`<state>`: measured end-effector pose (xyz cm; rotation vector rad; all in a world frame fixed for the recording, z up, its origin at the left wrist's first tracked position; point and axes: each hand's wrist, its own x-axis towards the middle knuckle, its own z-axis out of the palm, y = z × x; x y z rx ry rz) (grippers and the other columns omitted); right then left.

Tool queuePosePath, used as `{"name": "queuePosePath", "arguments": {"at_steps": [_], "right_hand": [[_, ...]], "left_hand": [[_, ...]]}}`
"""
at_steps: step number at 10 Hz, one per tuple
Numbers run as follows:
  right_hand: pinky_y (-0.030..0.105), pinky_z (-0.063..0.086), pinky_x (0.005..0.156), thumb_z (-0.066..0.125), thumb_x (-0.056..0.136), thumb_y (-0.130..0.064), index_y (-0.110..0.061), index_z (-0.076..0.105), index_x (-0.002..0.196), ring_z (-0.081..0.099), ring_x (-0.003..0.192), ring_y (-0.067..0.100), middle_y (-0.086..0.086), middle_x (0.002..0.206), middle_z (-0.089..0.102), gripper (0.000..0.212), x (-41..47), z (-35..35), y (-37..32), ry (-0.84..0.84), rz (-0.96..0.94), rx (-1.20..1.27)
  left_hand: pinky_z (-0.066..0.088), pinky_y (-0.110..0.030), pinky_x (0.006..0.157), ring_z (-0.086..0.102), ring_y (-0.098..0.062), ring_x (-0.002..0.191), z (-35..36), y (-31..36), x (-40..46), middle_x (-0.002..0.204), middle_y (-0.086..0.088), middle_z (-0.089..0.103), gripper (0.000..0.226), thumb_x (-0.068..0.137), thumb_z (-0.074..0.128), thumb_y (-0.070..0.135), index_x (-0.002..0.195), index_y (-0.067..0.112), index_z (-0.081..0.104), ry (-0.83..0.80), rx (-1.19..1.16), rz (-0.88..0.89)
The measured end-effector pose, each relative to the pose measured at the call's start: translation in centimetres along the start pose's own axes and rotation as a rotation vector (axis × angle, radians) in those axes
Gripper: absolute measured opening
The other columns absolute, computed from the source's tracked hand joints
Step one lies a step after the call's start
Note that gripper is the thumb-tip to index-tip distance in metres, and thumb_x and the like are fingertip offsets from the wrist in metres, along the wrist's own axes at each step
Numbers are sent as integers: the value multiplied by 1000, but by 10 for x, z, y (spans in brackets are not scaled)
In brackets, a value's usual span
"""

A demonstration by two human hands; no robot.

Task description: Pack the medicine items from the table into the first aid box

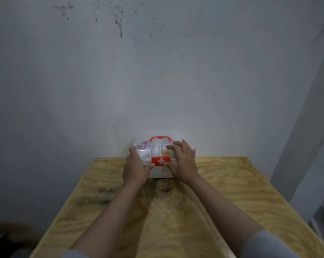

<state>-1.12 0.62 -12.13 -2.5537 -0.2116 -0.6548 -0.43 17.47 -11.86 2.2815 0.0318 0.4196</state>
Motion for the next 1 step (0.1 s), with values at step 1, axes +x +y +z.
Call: {"name": "queuePosePath", "arguments": {"at_steps": [1], "right_hand": [[60, 17, 114, 62, 80, -48, -30, 41, 132, 16, 144, 22, 1, 148, 35, 58, -17, -8, -9, 50, 111, 197]], "left_hand": [[30, -54, 109, 17, -39, 142, -5, 9, -16, 155, -21, 14, 102, 73, 72, 47, 143, 22, 2, -145, 229, -150]]}}
